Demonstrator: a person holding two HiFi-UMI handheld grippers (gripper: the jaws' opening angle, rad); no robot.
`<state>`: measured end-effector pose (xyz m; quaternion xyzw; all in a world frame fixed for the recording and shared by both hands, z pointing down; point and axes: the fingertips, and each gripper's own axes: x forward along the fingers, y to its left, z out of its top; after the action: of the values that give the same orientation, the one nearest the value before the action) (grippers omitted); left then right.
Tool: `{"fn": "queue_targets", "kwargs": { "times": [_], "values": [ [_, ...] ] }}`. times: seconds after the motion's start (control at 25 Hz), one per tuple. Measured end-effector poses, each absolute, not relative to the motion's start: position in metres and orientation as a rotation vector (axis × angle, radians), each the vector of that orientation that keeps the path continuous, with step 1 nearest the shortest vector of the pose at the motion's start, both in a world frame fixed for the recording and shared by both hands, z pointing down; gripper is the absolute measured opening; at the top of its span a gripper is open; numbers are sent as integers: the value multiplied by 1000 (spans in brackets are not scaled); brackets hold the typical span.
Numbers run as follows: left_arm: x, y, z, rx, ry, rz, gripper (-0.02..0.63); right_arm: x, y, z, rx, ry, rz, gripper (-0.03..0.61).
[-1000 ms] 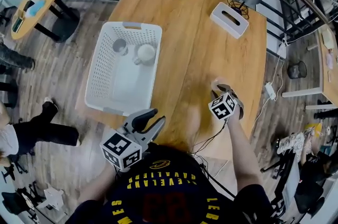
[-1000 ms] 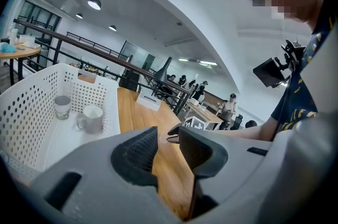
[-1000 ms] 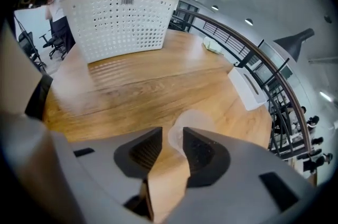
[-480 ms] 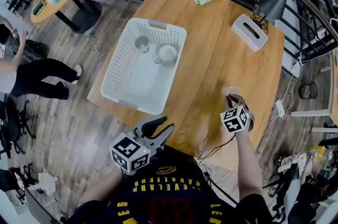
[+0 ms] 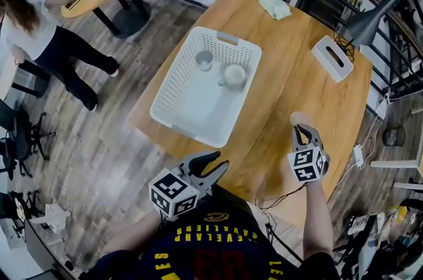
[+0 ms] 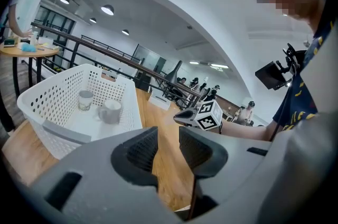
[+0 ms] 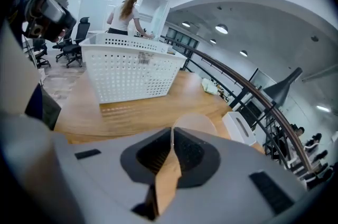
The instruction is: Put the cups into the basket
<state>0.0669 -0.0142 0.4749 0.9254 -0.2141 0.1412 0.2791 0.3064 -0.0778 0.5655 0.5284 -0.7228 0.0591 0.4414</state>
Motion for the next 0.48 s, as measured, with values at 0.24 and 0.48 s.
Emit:
{"fn": "queue_targets", "kwargs": {
  "times": [0.24, 0.48],
  "values": [
    [52, -30, 462, 2524, -547, 305, 114, 283, -97, 514, 1322, -1843, 47, 26],
    [-8, -56, 455, 2480, -629, 209, 114, 235, -122, 452, 1287, -1931, -99, 26]
  ]
}}
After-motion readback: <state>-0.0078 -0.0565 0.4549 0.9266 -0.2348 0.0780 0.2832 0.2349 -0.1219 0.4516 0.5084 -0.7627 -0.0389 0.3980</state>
